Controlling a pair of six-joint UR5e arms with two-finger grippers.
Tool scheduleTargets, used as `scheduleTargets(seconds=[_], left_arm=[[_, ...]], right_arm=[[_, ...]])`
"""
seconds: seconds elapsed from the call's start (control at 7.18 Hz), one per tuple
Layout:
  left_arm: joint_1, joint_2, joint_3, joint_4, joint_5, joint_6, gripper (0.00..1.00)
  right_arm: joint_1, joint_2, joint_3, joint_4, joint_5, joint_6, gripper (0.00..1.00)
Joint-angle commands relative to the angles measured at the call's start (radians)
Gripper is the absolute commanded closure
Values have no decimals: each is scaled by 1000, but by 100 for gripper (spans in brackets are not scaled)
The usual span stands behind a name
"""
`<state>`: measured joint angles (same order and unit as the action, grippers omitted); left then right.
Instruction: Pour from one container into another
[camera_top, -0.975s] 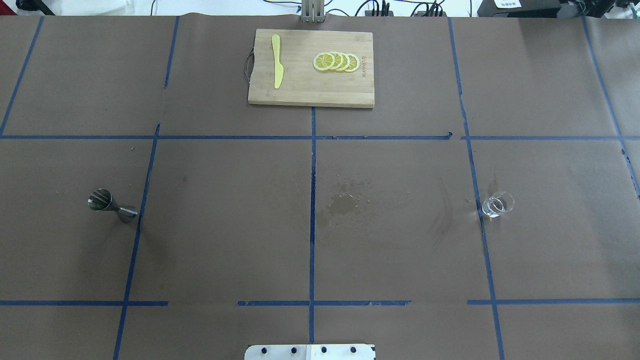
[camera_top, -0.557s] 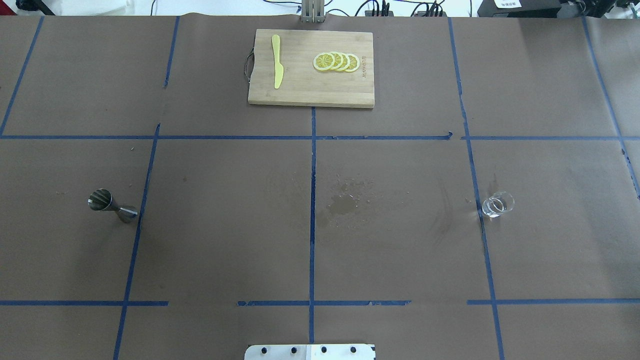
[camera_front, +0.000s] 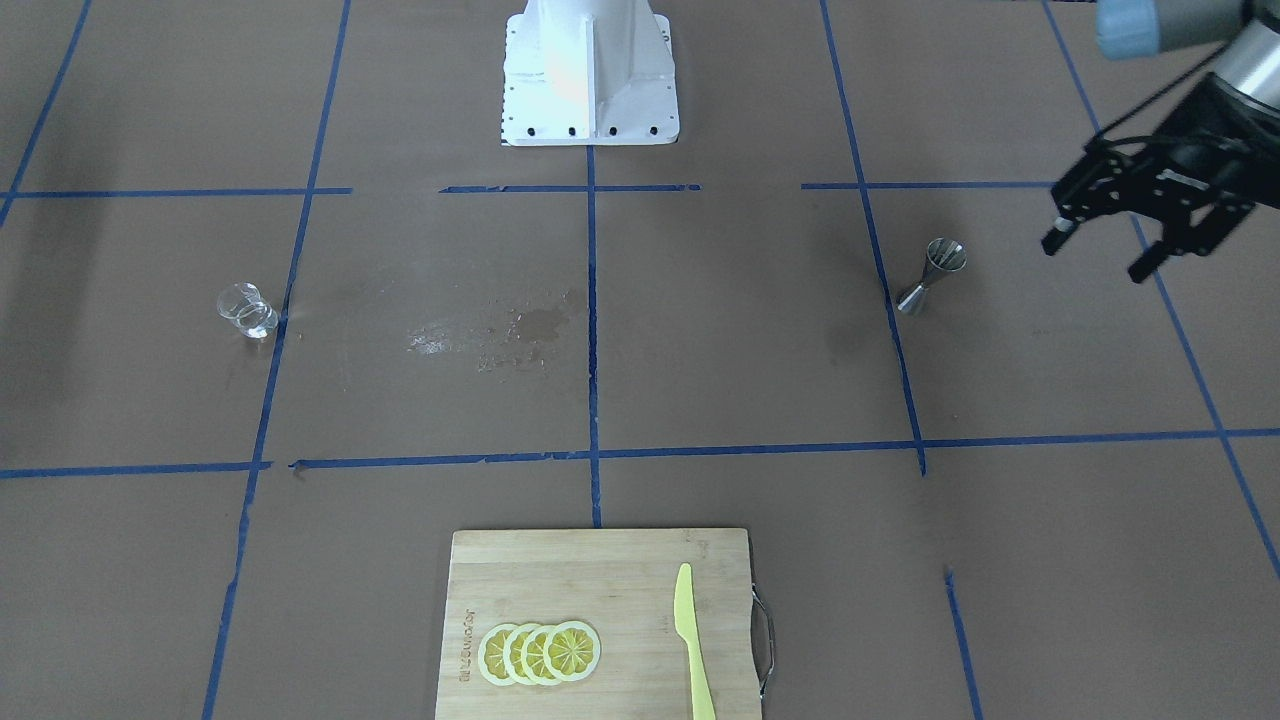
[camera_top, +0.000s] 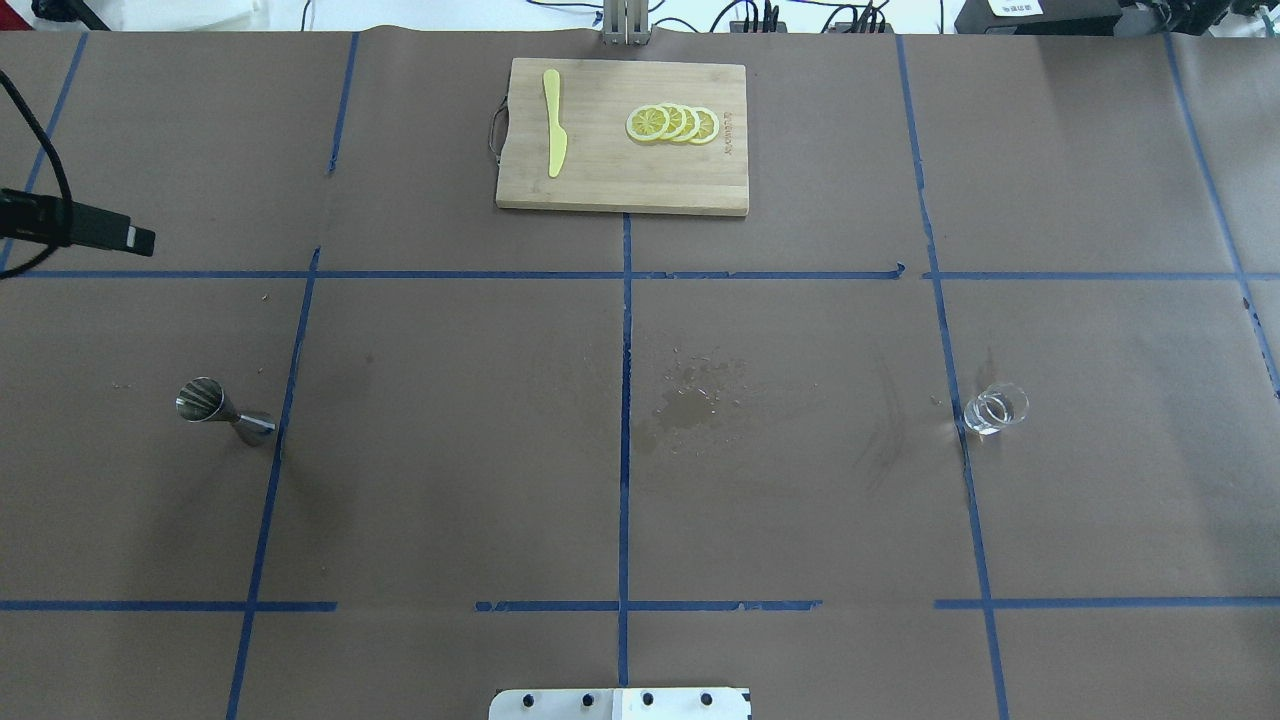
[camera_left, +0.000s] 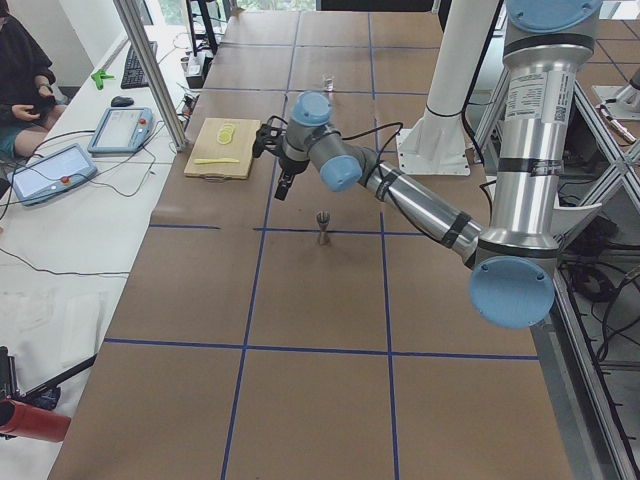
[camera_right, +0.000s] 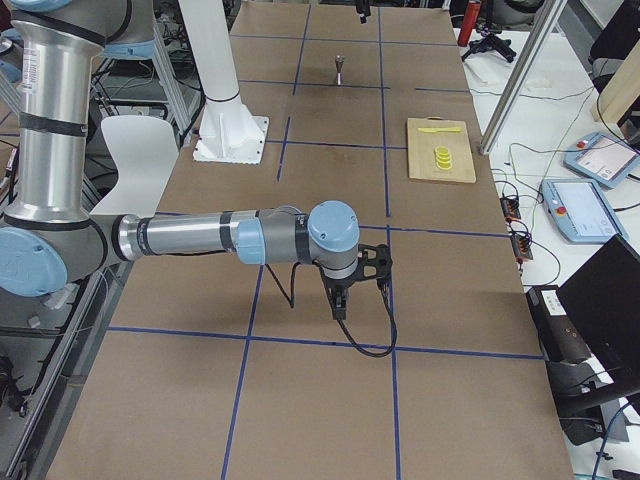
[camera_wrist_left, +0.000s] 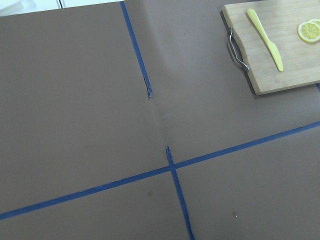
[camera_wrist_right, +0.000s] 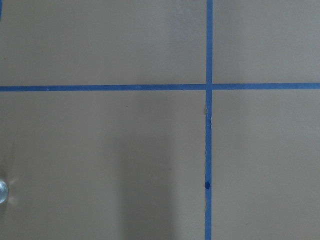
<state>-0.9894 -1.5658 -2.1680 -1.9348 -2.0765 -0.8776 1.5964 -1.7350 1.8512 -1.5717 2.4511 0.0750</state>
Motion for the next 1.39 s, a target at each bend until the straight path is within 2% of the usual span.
scheduleTargets(seconds=[0.0,0.14,0.28,0.42,0.56,0.7,0.84,1.25], left_arm=[[307,137,-183,0,317,-396,0],[483,214,-211,0,518,-546,0],[647,268,-211,3,685,-684,0],[769,315,-213,5,795,-786,1],[864,344,-210,10,888,-858,1],[935,369,-204,13,971,-918,1],[966,371,-194,26,1057,-960,1],[992,350,-26,31,1342,-1074,1]], right_arm=[[-1,-12,3,4,6,47,0],[-6,-17,14,9,3,116,0],[-6,-27,75,7,8,173,0],[-19,-103,192,34,-4,216,0],[-53,-191,260,159,-32,332,0],[-120,-265,266,400,-88,526,0],[-239,-308,264,594,-184,713,0],[-437,-339,263,741,-312,901,0]])
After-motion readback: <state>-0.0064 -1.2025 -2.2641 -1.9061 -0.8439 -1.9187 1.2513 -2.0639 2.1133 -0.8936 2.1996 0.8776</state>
